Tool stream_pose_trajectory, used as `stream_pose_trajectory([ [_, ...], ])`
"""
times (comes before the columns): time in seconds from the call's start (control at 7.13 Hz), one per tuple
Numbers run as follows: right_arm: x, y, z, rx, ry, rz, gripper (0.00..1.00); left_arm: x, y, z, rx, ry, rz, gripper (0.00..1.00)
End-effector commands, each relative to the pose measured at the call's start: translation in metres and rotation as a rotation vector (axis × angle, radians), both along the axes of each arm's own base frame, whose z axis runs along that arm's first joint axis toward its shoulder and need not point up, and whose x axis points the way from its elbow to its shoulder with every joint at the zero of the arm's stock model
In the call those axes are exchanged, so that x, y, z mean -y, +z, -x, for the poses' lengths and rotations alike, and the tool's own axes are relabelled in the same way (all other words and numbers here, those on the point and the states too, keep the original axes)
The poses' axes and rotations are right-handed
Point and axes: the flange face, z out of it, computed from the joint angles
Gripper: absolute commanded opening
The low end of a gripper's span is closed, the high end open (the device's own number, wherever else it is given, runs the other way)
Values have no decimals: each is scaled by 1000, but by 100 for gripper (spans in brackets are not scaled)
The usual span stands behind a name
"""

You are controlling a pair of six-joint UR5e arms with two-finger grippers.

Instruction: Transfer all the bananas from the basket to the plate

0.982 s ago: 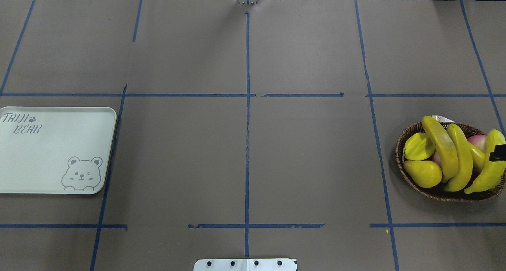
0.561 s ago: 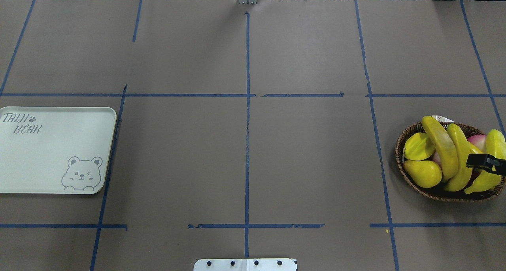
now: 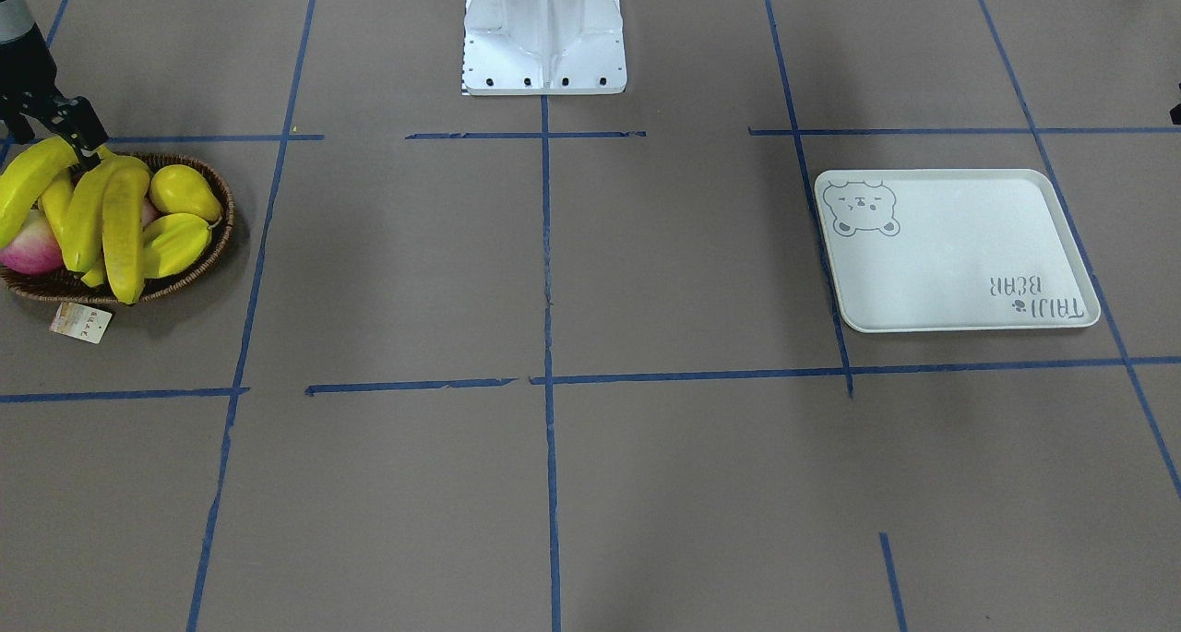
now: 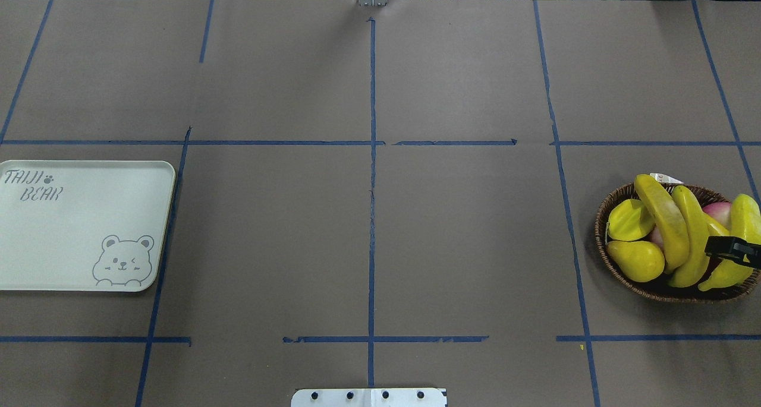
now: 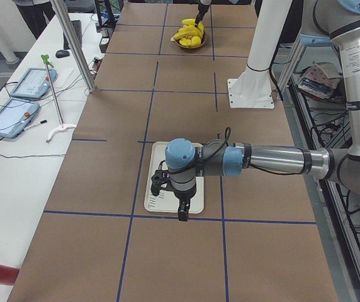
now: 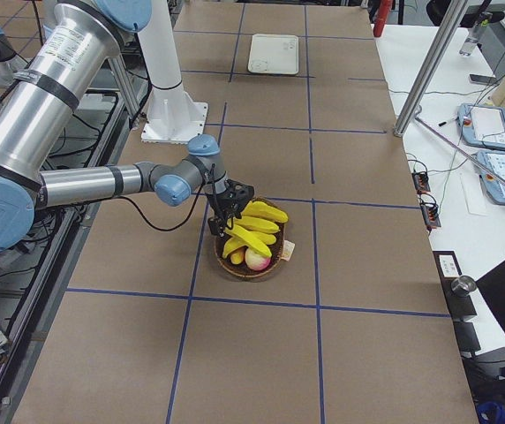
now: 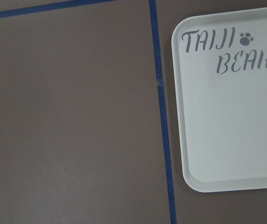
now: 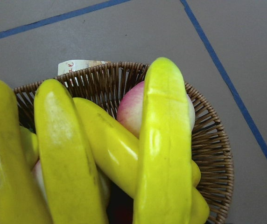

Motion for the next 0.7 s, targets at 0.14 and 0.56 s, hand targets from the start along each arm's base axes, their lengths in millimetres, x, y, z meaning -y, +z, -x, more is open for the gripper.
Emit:
stream_pose_trajectory([
  [0.14, -3, 6, 1, -10, -9, 13, 55, 0, 0, 0, 0, 0, -1, 100],
  [0.56, -1, -1, 5, 6, -14, 7, 12, 0, 0, 0, 0, -1, -1, 100],
])
